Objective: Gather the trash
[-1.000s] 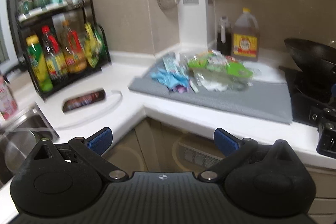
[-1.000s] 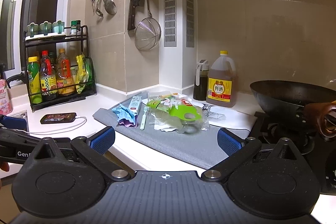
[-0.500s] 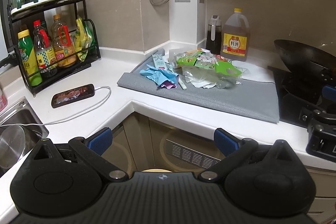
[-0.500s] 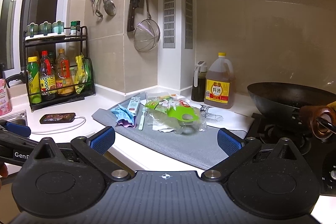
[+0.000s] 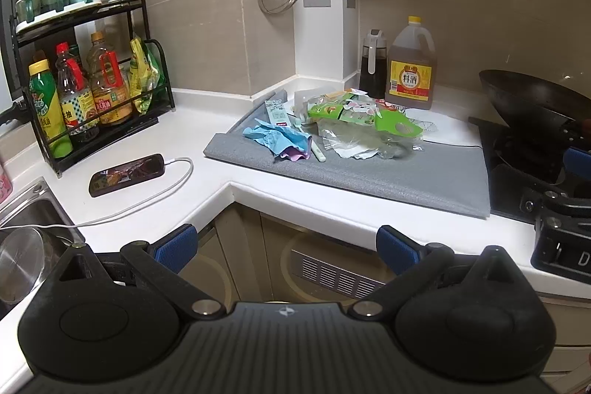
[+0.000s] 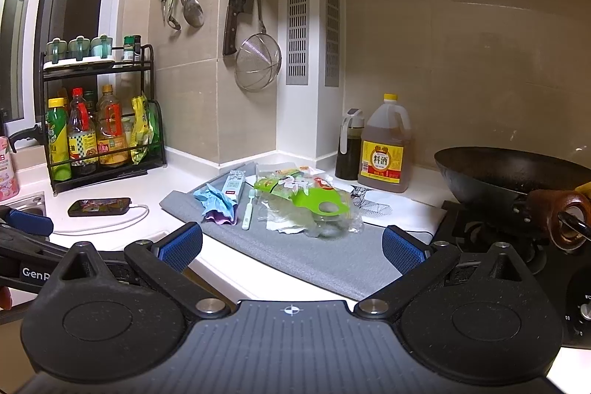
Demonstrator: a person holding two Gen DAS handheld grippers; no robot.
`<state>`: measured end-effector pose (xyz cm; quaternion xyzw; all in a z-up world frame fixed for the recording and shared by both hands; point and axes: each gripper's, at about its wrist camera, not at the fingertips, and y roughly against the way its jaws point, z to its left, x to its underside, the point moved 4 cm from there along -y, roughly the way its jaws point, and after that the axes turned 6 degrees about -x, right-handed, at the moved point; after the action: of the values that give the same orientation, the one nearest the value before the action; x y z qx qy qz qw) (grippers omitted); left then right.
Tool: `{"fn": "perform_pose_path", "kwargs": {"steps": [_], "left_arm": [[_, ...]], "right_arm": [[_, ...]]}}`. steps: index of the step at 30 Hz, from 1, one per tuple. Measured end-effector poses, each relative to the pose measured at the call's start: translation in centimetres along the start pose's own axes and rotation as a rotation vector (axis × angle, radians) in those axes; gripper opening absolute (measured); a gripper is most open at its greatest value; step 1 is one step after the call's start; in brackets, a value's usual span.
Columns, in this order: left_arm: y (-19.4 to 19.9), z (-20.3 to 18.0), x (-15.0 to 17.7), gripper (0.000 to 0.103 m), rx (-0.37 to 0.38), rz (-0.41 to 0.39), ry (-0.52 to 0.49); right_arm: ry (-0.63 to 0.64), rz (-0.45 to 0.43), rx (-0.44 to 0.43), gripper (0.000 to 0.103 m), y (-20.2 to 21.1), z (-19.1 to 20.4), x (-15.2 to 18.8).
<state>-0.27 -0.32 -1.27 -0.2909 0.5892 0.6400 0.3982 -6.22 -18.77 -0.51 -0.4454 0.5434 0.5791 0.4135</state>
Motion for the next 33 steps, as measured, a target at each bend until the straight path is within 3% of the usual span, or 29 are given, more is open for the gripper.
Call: {"fn": "perform_pose_path", "kwargs": {"steps": [33], "left_arm": [[-1.5, 0.4, 0.1, 0.103, 0.008, 0.019, -0.012]], "right_arm": [[-0.010, 0.014, -0.005, 0.103, -1.2, 0.1, 0.2]]}}
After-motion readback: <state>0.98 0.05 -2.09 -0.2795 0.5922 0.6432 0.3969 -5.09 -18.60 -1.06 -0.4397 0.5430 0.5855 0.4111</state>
